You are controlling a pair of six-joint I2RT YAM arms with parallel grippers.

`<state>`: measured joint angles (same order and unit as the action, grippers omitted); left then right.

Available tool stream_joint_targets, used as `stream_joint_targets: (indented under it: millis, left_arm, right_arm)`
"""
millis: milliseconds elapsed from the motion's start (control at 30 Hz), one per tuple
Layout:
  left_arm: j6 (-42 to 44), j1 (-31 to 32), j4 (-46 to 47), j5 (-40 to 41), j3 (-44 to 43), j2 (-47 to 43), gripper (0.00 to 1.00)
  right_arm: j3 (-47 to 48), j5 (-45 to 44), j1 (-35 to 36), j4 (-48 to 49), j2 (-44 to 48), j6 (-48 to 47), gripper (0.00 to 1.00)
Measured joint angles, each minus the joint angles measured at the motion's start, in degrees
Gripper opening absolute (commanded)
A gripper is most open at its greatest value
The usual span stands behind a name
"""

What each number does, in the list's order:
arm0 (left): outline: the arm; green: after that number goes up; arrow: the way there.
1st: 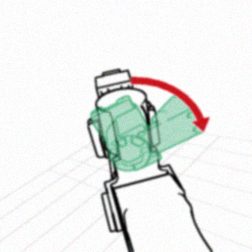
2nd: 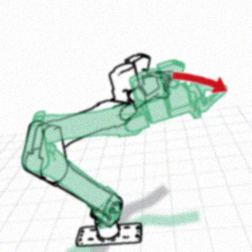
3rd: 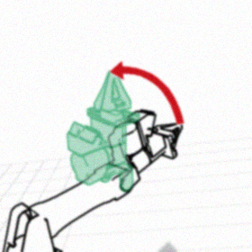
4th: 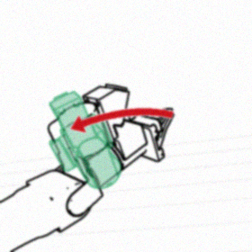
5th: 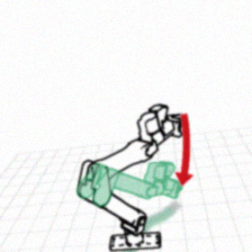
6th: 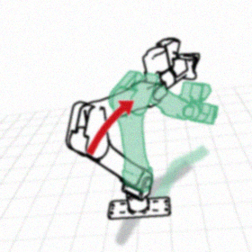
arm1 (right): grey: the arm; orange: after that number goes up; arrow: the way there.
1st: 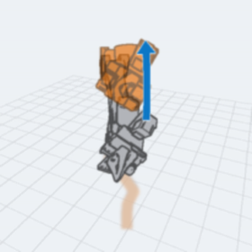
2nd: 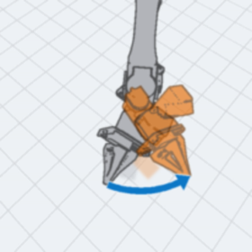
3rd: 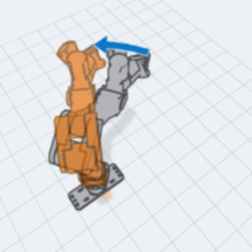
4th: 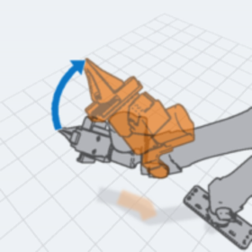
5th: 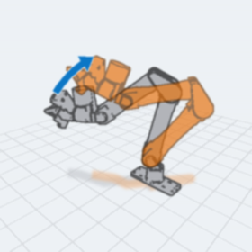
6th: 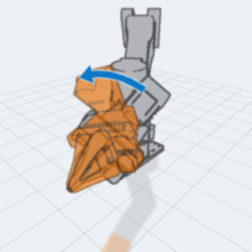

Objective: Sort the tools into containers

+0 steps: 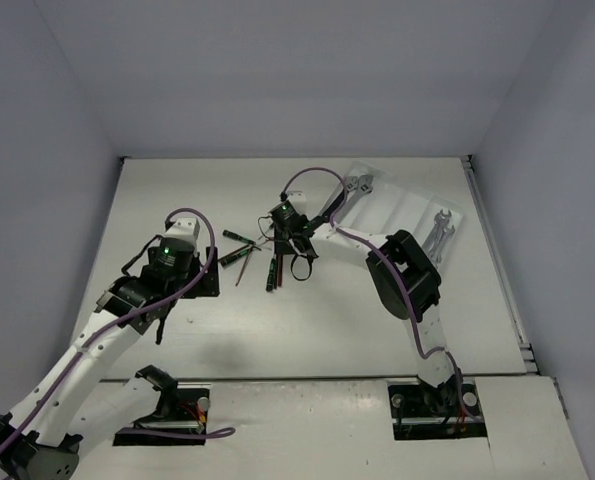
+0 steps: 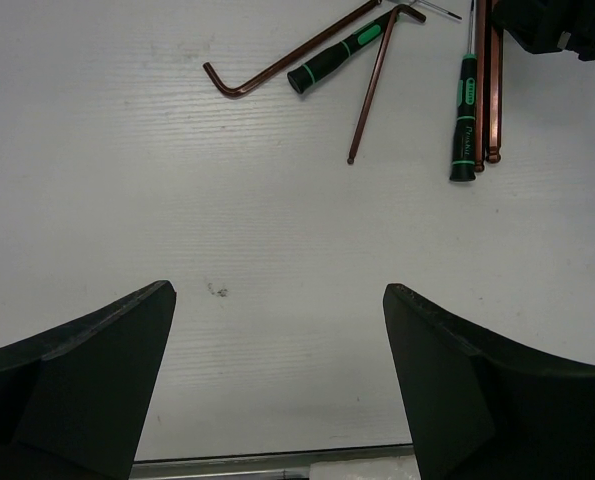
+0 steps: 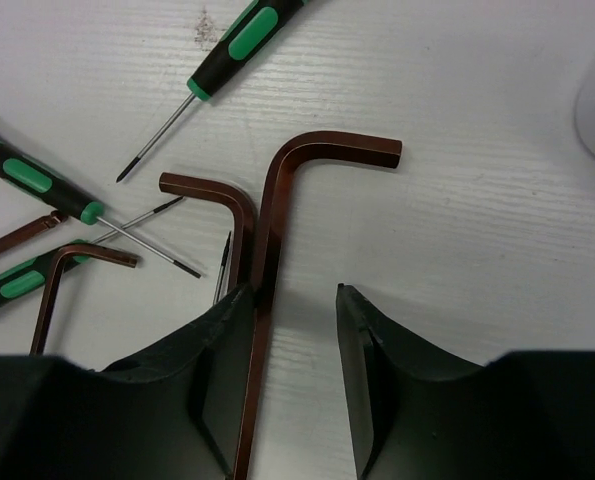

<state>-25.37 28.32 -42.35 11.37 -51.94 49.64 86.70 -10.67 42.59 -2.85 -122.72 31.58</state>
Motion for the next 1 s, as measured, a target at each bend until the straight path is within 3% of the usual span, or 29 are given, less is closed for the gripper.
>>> stream_joint_targets:
  millis: [367, 500, 633, 1000]
  left_arm:
    - [-0.65, -0.07, -1.54, -0.62, 0.22, -1.37, 0.83]
    - [-0.65, -0.08, -1.6, -0.84, 0.22, -1.16, 0.83]
    - [-0.65, -0.21, -1.6, -0.88, 0.22, -0.72, 0.83]
    - [-0.65, -0.22, -1.62, -0.97, 0.22, 0.23, 0.83]
  right_arm:
    - [-0.34, -1.18, 0.85, 1.05, -0.79, 1.35, 0.32]
    - [-1.45, -2.82, 1.06, 2.15, -0.53, 1.43, 0.2]
    - [-3.1, -4.5, 1.09, 2.61, 0.32, 1.44, 0.01]
    - [-8.9, -5.92, -0.49, -4.06, 8.97, 0.37, 0.0]
